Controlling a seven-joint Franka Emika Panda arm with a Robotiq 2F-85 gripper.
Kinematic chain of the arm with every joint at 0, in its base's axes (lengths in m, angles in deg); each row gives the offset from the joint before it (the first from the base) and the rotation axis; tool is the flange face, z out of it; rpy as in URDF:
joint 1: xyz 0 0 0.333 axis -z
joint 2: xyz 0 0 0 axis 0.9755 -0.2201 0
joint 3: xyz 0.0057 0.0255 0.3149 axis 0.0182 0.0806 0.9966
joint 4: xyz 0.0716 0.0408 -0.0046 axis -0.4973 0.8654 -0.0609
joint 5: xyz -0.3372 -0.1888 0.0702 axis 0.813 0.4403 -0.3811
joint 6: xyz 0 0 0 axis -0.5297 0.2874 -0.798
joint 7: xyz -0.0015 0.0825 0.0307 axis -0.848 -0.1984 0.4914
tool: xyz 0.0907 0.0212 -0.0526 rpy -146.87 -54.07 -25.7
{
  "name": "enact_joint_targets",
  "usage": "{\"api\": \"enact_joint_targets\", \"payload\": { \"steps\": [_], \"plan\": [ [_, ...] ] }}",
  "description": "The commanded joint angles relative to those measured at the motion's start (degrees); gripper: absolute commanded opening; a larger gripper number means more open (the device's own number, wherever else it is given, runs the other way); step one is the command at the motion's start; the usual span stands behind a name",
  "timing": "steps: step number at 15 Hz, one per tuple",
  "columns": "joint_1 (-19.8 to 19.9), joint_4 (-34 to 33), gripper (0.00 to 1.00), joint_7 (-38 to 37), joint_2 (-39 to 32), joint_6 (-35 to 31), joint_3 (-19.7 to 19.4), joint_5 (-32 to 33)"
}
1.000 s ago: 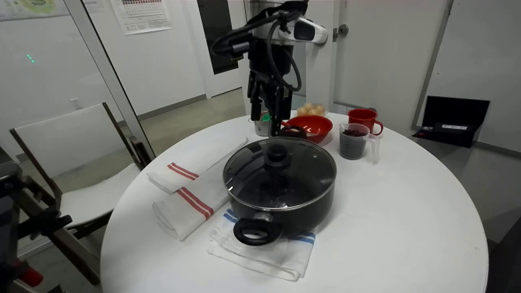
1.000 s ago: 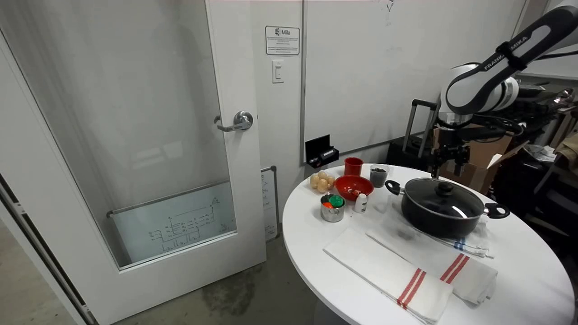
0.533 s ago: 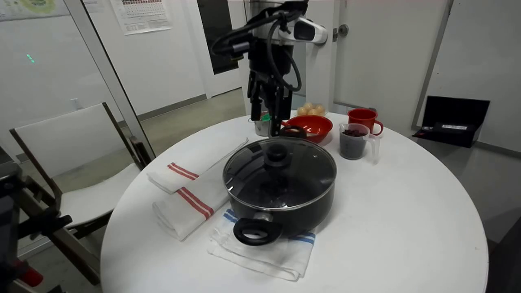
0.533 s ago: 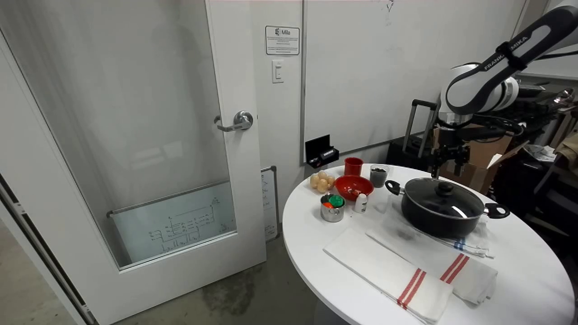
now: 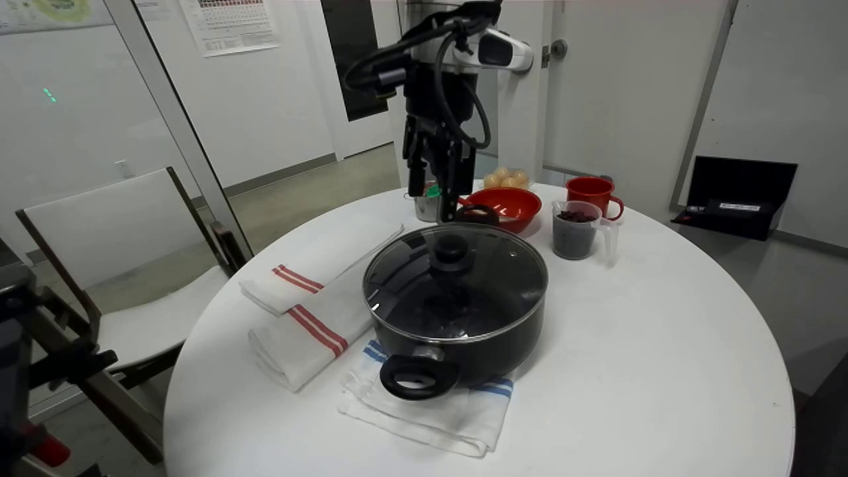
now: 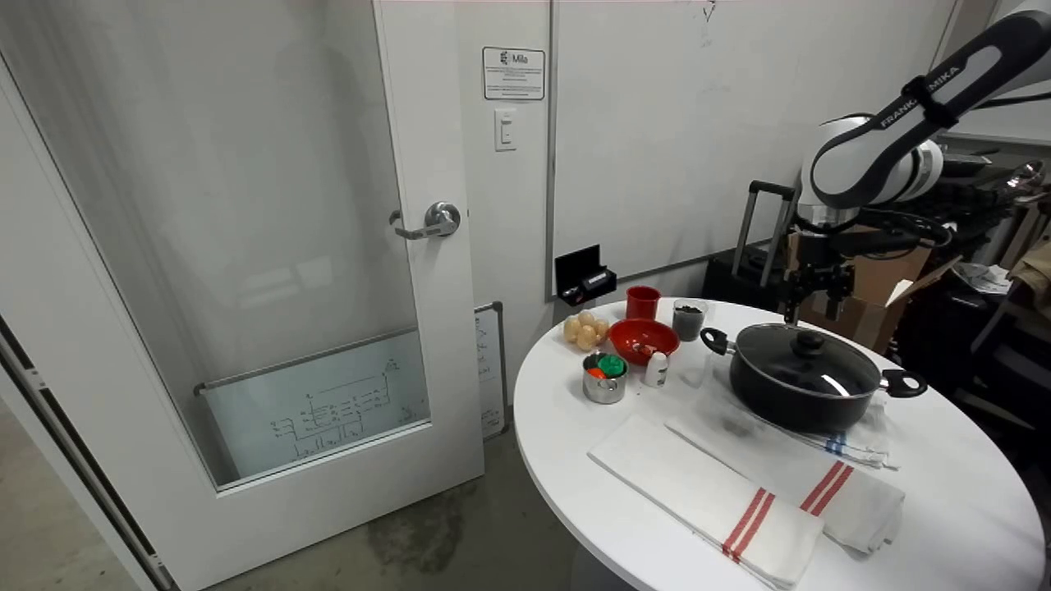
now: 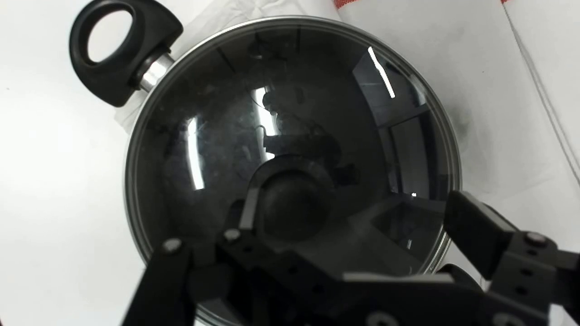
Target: Remove the lid from the black pot.
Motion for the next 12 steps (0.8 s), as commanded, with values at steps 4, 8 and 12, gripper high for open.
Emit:
{"api": "enact_joint_targets", "payload": {
  "steps": [4, 8, 12],
  "plan": [
    [-0.4, -0.2, 1.00, 0.3, -0.1, 0.1, -0.4, -0.4],
    [-0.4, -0.2, 1.00, 0.3, -0.1, 0.1, -0.4, -0.4],
    [0.0, -0.8, 1.00, 0.4, -0.8, 0.4, -0.3, -0.7]
  ]
}}
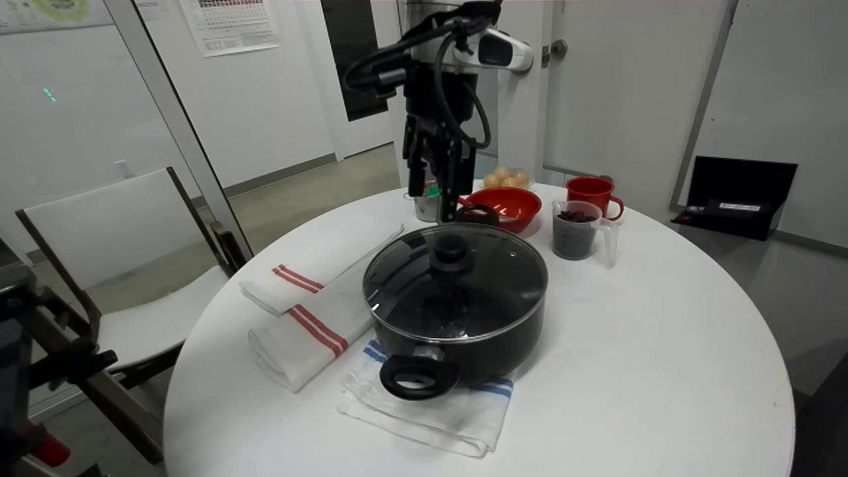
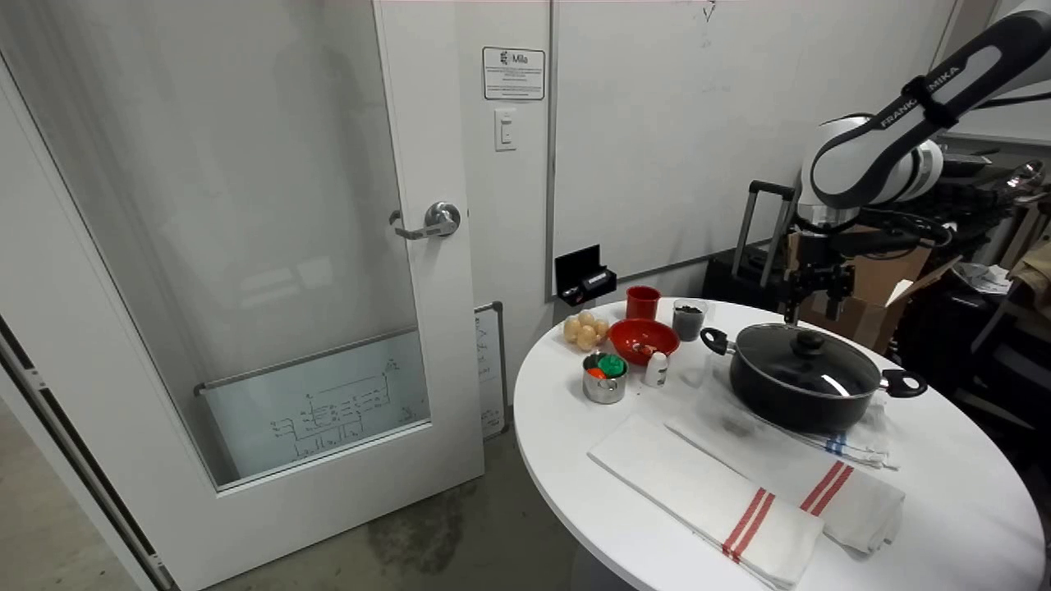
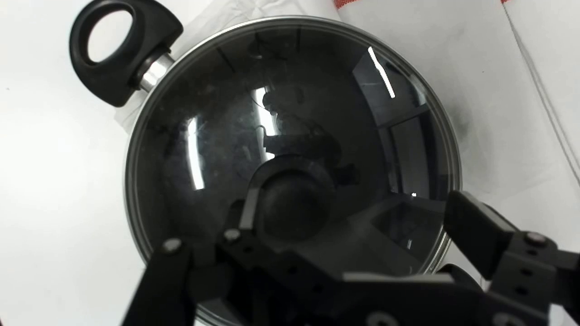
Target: Remove the lid from the black pot.
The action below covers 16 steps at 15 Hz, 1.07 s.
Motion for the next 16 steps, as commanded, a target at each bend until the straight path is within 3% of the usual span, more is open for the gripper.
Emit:
{"api": "enact_joint_targets", "payload": {
  "steps": [1, 16],
  "plan": [
    [0.0, -1.0, 1.00, 0.4, -1.0, 0.3, -0.4, -0.7],
    [2.6, -5.0, 1.00, 4.5, -7.8, -4.8, -0.1, -0.8]
  ]
}}
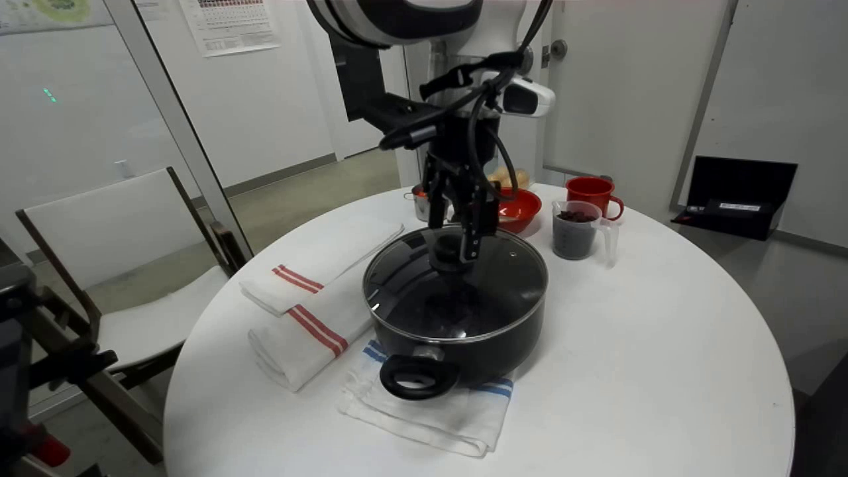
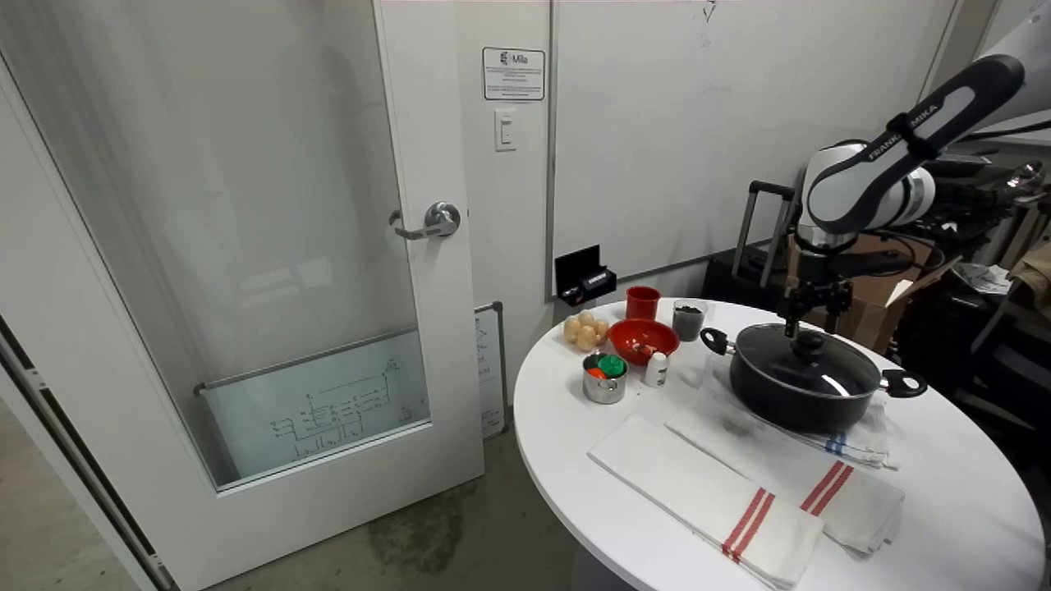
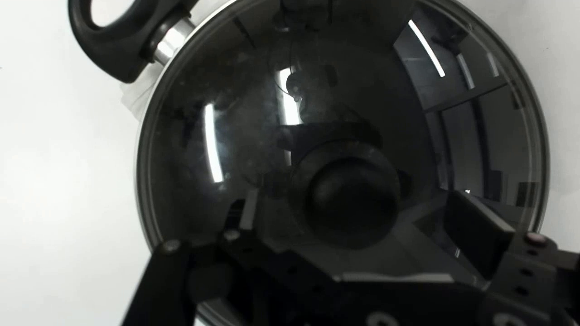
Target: Remove the lid from the black pot.
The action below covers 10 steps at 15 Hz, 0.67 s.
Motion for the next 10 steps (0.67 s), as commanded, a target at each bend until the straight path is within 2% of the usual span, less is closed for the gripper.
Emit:
{"api": "enact_joint_targets", "payload": {
  "steps": [1, 2, 5, 8, 10],
  "plan": [
    [1.0, -1.9, 1.00, 2.3, -2.1, -1.8, 0.7, -0.8],
    [1.0, -1.9, 0.80, 2.5, -2.3, -2.1, 0.8, -0.7],
    [1.1, -2.1, 0.60, 3.2, -2.7, -2.6, 0.9, -0.6],
    [1.0, -2.0, 0.37, 3.6, -2.3, -2.6, 0.9, -0.5],
    [1.0, -1.8, 0.29, 3.8, -2.0, -2.7, 1.0, -0.5]
  ]
}}
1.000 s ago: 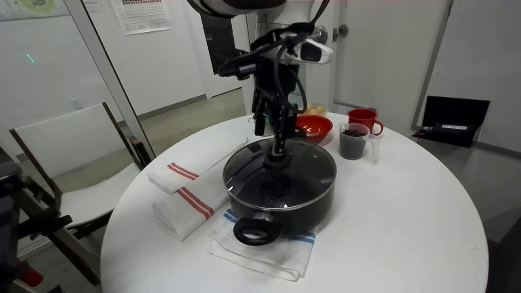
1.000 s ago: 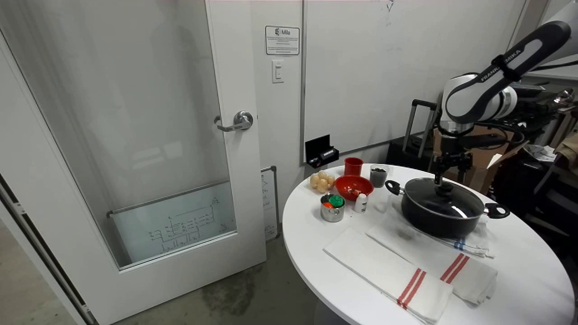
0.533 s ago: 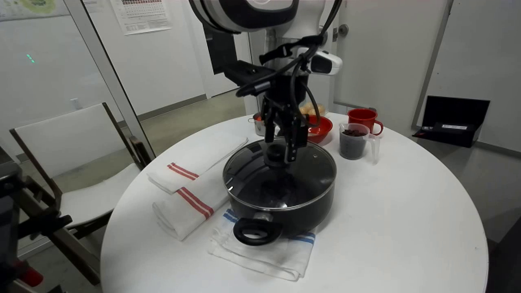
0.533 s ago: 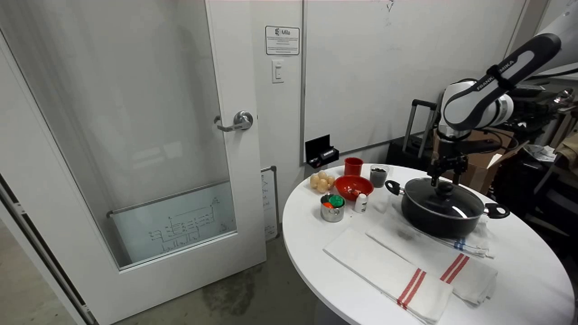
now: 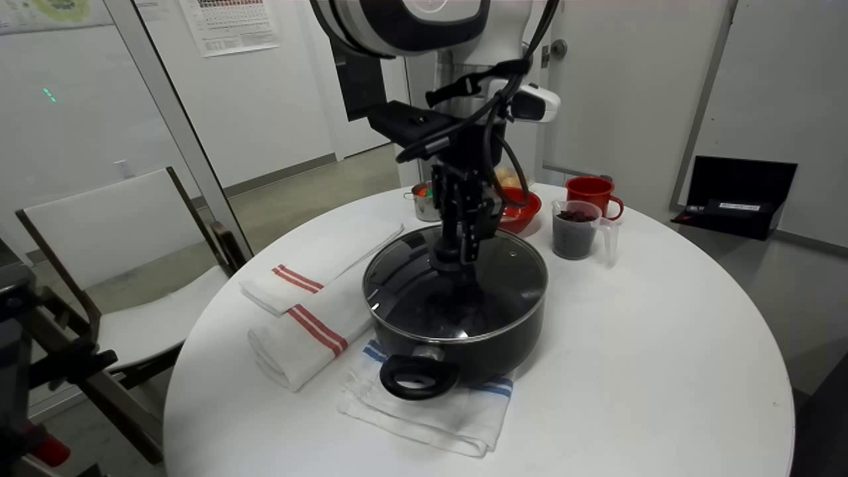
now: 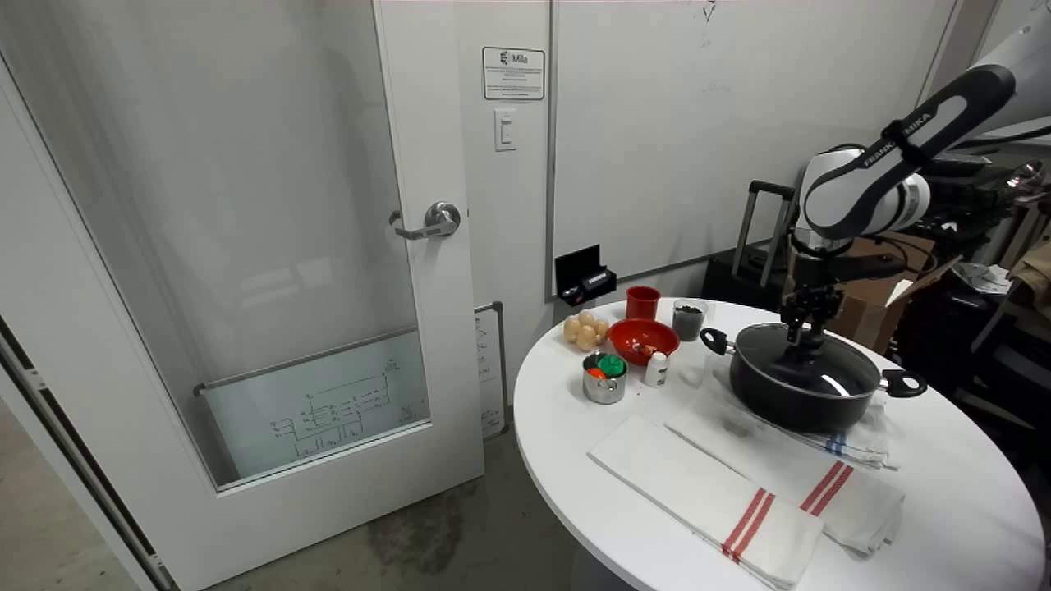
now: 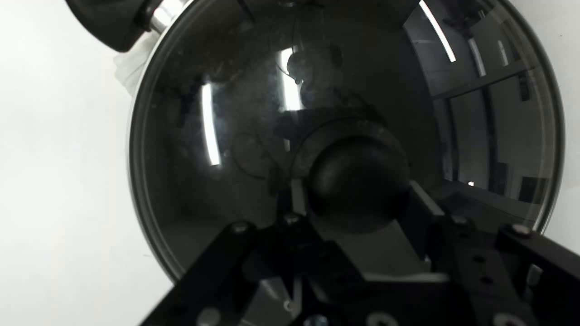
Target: Remove the lid from the black pot.
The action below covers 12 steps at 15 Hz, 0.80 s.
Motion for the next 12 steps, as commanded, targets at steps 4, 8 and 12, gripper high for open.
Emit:
{"api": "enact_joint_targets", "payload": {
  "steps": [4, 8, 12],
  "plan": [
    [0.1, 3.0, 0.24, 1.1, 2.7, -1.5, 0.5, -0.5],
    [-2.2, 7.5, 0.24, -0.7, 7.0, -2.4, -0.7, 1.0],
    [-5.2, 9.6, 0.24, -2.2, 10.1, -0.9, -1.5, 3.2]
  ]
}}
